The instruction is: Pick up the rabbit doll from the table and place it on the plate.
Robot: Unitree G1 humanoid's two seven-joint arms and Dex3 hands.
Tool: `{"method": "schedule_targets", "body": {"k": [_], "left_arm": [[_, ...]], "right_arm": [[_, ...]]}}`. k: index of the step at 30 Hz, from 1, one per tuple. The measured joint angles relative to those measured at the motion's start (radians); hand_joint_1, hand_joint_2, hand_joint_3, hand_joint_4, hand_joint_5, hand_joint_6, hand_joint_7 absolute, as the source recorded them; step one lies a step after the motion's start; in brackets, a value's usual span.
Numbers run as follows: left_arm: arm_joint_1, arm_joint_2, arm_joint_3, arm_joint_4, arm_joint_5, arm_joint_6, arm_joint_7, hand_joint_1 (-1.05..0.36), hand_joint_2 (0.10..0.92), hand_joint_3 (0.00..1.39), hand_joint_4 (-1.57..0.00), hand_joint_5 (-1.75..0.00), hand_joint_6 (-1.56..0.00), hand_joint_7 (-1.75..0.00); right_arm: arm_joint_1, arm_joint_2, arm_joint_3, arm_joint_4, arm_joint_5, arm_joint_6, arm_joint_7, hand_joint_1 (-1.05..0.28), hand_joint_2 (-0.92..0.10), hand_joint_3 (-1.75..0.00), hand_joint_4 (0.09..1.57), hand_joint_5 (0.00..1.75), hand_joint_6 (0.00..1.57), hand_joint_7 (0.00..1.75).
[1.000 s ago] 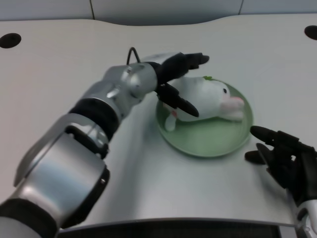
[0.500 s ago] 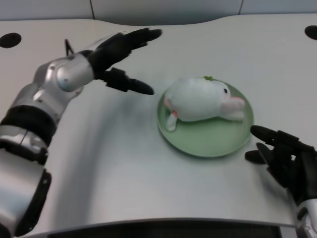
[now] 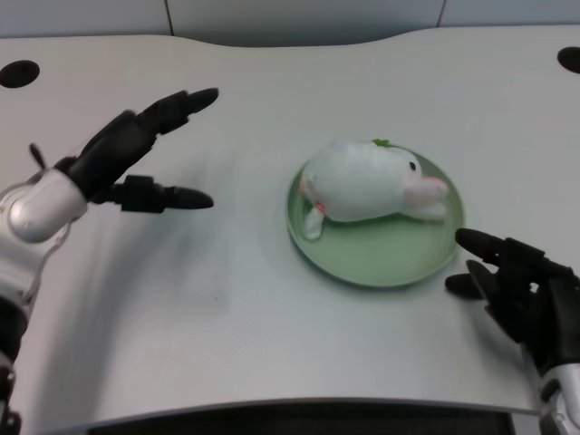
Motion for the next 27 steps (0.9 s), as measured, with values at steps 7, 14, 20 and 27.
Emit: {"method": "schedule_targets", "body": {"k": [7, 14, 20, 27], "left_arm": [[0.215, -0.007, 0.069, -0.192, -0.048, 0.03, 0.058, -0.48, 0.921, 0.09, -0.31, -0.2, -0.27, -0.05], [0.394, -0.059, 0.127, -0.361, -0.09, 0.099, 0.13, -0.37, 0.921, 0.23, -0.36, -0.23, -0.3, -0.03], [0.454, -0.076, 0.138, -0.431, -0.086, 0.128, 0.157, -0.35, 0.921, 0.23, -0.37, -0.24, -0.31, -0.03], [0.531, -0.108, 0.123, -0.461, -0.057, 0.115, 0.186, -0.36, 0.921, 0.24, -0.43, -0.29, -0.39, -0.05]], "right_arm": [[0.0, -0.001, 0.0, -0.004, 0.001, 0.007, 0.002, -0.41, -0.92, -0.19, 0.8, 0.77, 0.99, 0.01], [0.001, -0.002, -0.001, -0.005, 0.002, 0.014, 0.004, -0.4, -0.92, -0.19, 0.8, 0.77, 0.99, 0.01], [0.001, -0.002, 0.0, -0.005, 0.001, 0.009, 0.005, -0.41, -0.92, -0.19, 0.8, 0.77, 1.0, 0.01], [0.001, -0.002, -0.001, -0.011, 0.007, 0.011, 0.008, -0.42, -0.92, -0.19, 0.8, 0.78, 1.0, 0.01]]}}
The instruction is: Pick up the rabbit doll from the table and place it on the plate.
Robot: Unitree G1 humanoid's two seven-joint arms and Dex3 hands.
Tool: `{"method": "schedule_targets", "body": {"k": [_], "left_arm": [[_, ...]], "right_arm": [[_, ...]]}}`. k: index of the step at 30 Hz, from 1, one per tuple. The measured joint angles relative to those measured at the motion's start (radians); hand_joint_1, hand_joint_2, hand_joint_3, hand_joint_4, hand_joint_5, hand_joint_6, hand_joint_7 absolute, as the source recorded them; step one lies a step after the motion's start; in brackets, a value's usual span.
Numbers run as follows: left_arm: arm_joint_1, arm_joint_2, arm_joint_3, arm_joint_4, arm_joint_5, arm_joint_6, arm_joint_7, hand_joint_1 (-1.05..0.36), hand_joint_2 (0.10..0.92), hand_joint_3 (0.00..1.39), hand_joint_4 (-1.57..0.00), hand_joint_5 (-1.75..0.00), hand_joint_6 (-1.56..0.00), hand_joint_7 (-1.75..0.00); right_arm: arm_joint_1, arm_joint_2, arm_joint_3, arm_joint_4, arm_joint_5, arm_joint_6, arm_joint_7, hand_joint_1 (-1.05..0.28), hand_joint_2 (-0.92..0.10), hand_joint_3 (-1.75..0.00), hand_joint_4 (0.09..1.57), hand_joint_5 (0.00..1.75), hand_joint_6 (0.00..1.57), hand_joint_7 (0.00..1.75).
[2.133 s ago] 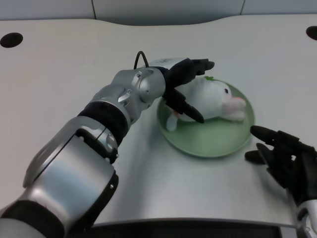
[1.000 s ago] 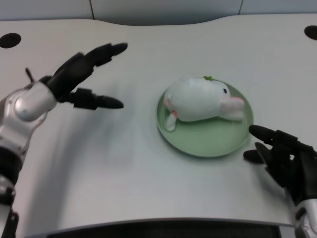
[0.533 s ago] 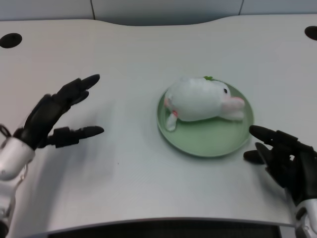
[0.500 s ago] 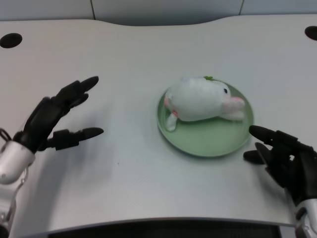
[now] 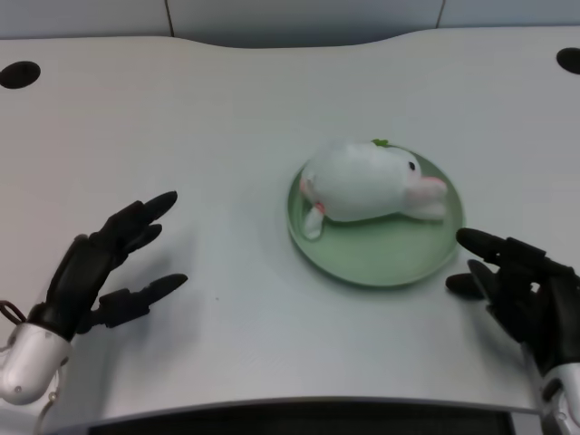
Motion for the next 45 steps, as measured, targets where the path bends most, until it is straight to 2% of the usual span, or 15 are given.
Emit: {"method": "schedule_targets", "body": {"k": [11, 16, 24, 28, 39, 45], "left_arm": [[0.002, -0.016, -0.021, 0.014, 0.014, -0.006, 0.006, -0.31, 0.921, 0.21, -0.45, -0.36, -0.45, -0.05], [0.002, -0.02, -0.022, 0.014, 0.013, 0.004, 0.004, -0.31, 0.921, 0.2, -0.44, -0.38, -0.46, -0.05], [-0.004, -0.024, -0.022, 0.033, 0.008, 0.004, -0.001, -0.31, 0.921, 0.22, -0.42, -0.41, -0.45, -0.03], [-0.005, -0.024, -0.022, 0.033, 0.008, 0.007, 0.0, -0.31, 0.921, 0.22, -0.4, -0.42, -0.45, -0.02], [-0.005, -0.025, -0.022, 0.03, 0.005, 0.017, -0.005, -0.31, 0.921, 0.23, -0.38, -0.44, -0.44, -0.01], [-0.006, -0.025, -0.022, 0.04, 0.004, 0.012, -0.005, -0.31, 0.921, 0.24, -0.37, -0.45, -0.43, -0.01]], "right_arm": [[-0.001, -0.002, 0.001, -0.003, -0.002, 0.003, 0.0, -0.41, -0.92, -0.2, 0.81, 0.79, 1.0, 0.01], [-0.002, -0.005, 0.001, 0.001, -0.007, 0.003, -0.001, -0.41, -0.92, -0.2, 0.8, 0.77, 0.99, 0.01], [-0.02, -0.006, -0.011, 0.038, 0.0, 0.002, 0.008, -0.4, -0.92, -0.19, 0.8, 0.77, 1.0, 0.01], [-0.029, -0.007, -0.016, 0.043, 0.003, 0.002, 0.01, -0.41, -0.92, -0.18, 0.8, 0.77, 0.99, 0.01], [-0.031, -0.009, -0.017, 0.054, -0.001, -0.001, 0.008, -0.4, -0.92, -0.19, 0.81, 0.77, 1.0, 0.02], [-0.031, -0.009, -0.018, 0.055, -0.001, -0.011, 0.012, -0.4, -0.92, -0.19, 0.81, 0.78, 1.0, 0.01]]}}
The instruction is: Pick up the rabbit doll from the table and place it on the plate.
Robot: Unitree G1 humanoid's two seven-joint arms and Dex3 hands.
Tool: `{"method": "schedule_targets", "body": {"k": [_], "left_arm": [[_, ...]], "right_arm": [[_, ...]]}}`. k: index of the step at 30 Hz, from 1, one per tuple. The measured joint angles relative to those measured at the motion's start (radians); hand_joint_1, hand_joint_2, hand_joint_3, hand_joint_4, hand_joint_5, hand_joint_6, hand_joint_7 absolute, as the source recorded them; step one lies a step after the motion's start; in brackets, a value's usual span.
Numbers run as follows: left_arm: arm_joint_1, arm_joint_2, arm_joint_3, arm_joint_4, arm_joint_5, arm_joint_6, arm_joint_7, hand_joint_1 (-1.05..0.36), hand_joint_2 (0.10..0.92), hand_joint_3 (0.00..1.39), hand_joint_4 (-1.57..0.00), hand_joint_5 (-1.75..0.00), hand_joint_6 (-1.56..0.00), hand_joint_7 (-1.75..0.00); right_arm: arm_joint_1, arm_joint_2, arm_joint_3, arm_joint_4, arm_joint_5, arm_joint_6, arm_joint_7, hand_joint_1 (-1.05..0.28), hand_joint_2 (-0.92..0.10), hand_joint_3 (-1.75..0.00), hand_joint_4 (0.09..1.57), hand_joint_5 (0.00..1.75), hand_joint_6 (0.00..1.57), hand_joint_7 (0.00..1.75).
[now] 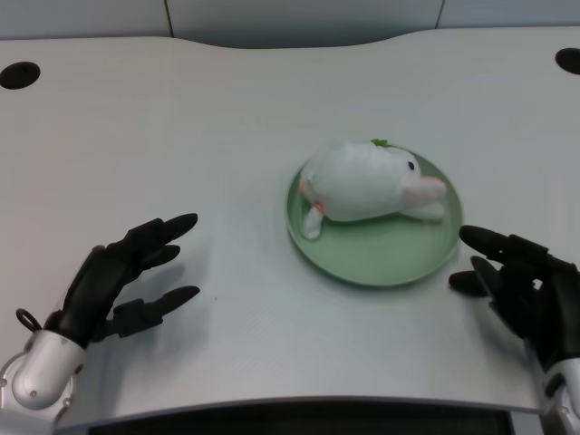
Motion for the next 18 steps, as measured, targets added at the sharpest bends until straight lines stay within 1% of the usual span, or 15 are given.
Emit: {"method": "schedule_targets", "body": {"k": [7, 12, 18], "left_arm": [[0.0, 0.0, 0.0, 0.001, 0.0, 0.0, 0.0, -0.31, 0.921, 0.23, -0.37, -0.45, -0.43, -0.01], [0.0, 0.0, 0.004, 0.001, 0.0, -0.015, 0.002, -0.28, 0.921, 0.24, -0.39, -0.49, -0.45, -0.01], [0.0, 0.003, 0.005, 0.001, 0.0, -0.016, 0.003, -0.27, 0.921, 0.25, -0.38, -0.5, -0.45, -0.01]], "right_arm": [[0.0, -0.001, 0.0, 0.003, -0.001, -0.001, 0.0, -0.4, -0.92, -0.19, 0.81, 0.78, 1.0, 0.01], [0.0, -0.002, 0.0, 0.001, -0.001, -0.001, 0.0, -0.4, -0.92, -0.19, 0.81, 0.78, 1.0, 0.02], [0.001, -0.001, 0.0, -0.015, -0.002, -0.001, -0.002, -0.4, -0.92, -0.19, 0.81, 0.78, 1.0, 0.02]]}}
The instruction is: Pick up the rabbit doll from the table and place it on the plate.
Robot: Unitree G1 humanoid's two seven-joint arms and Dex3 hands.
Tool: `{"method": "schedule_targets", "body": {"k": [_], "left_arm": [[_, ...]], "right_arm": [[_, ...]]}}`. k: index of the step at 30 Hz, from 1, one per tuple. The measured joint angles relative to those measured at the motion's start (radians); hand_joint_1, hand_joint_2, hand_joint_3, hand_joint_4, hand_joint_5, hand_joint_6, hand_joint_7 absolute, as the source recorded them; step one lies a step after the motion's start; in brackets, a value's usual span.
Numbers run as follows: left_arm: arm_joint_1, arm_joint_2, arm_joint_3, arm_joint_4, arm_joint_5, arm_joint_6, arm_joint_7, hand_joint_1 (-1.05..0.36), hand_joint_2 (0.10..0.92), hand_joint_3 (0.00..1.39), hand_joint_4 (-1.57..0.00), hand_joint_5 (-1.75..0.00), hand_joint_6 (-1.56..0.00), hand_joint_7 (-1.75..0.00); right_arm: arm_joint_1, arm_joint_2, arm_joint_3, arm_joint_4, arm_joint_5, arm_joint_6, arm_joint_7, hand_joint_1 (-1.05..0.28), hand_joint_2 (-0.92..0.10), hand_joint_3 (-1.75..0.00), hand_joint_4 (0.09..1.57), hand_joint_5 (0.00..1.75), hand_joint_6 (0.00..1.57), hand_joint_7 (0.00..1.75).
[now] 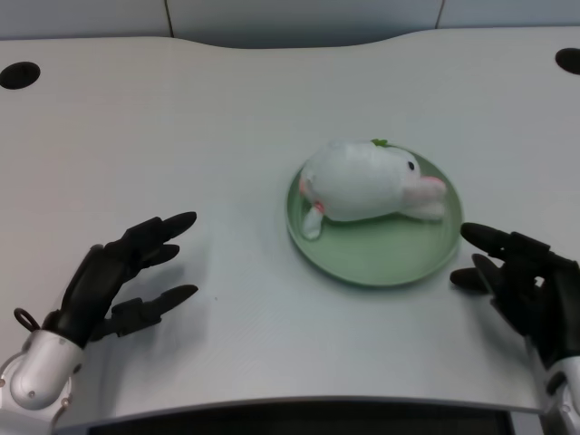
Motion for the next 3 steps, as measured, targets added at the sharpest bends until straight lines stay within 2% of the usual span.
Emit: {"method": "schedule_targets", "body": {"k": [3], "left_arm": [[0.0, 0.003, 0.0, 0.0, 0.001, 0.0, 0.0, -0.28, 0.921, 0.25, -0.37, -0.5, -0.45, -0.01]], "right_arm": [[0.0, 0.0, -0.001, 0.001, 0.004, 0.0, 0.004, -0.4, -0.92, -0.18, 0.81, 0.78, 1.0, 0.02]]}}
